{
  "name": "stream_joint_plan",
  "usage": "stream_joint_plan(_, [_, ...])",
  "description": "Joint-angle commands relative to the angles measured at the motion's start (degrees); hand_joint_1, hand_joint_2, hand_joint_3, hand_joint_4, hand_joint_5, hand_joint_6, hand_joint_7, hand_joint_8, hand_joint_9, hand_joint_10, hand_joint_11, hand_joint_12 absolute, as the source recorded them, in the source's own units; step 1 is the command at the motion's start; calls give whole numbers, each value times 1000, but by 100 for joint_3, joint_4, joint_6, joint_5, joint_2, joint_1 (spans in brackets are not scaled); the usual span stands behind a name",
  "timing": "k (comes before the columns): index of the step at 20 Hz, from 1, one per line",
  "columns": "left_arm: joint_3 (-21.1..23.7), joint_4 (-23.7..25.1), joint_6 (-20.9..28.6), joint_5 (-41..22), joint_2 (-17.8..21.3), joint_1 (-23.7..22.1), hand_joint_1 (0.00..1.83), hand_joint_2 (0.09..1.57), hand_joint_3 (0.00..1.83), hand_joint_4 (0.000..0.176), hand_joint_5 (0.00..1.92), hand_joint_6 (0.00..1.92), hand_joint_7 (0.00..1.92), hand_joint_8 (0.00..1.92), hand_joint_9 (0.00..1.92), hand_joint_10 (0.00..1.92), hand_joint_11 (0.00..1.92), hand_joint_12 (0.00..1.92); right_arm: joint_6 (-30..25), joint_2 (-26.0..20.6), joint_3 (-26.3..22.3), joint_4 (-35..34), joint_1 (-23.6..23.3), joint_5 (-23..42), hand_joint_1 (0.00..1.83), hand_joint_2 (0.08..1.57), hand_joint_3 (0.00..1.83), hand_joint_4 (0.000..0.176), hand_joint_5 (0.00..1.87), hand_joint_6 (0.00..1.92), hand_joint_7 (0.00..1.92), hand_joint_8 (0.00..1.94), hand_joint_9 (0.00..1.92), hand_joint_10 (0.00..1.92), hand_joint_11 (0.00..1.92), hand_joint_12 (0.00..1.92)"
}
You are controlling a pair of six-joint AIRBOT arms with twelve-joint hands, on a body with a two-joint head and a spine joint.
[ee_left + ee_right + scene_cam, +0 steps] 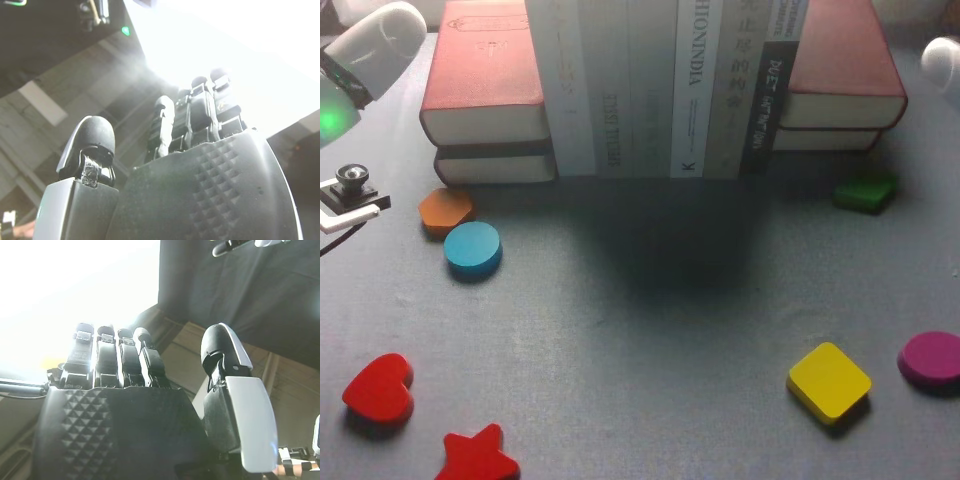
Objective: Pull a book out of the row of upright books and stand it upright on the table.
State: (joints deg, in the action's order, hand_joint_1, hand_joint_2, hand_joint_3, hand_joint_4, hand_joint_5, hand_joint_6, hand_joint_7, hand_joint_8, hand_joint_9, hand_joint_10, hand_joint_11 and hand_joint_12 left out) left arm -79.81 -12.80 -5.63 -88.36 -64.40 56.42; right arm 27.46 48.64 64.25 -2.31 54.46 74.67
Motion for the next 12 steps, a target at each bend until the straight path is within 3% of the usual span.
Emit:
stream_joint_plan(1, [8,-83,44,-677,-9,-32,219,1293,2,98,71,1,23,1,1,0,0,36,-22,-51,-12,-141,-58,612,467,1347,55,1,0,11,3,51,0,800,0,1893])
stream_joint_plan(3, [33,-60,39,-687,2,-7,253,1298,2,76,88,6,16,3,0,0,0,0,20,-47,-8,-107,-58,553,483,1343,28,0,0,0,0,1,0,572,0,1867])
stream_joint_plan(4, [44,-44,38,-687,20,-2,252,1297,1,55,90,6,14,2,0,0,0,0,52,-33,-1,-101,-58,521,462,1348,22,0,0,0,11,5,0,612,0,1874])
stream_joint_plan(6, [59,3,20,-640,44,-2,158,1279,0,49,78,0,0,0,0,0,0,0,81,-27,30,-63,-97,408,507,1369,19,0,0,0,0,0,0,76,0,1915])
stream_joint_plan(8, [101,41,-49,-565,102,-6,12,1231,0,50,67,0,0,0,0,0,3,2,82,-38,68,17,-240,202,514,1380,21,0,0,0,0,0,0,2,0,1921])
stream_joint_plan(10, [103,40,-98,-514,99,21,0,1154,0,58,62,4,0,0,0,0,0,0,125,25,171,110,-459,-93,434,1367,13,6,0,0,0,0,0,0,0,1921])
stream_joint_plan(12, [118,74,-117,-470,124,25,0,1136,0,62,74,8,0,0,0,0,0,0,227,69,237,276,-789,-423,384,1359,8,34,0,0,0,0,0,0,0,1921])
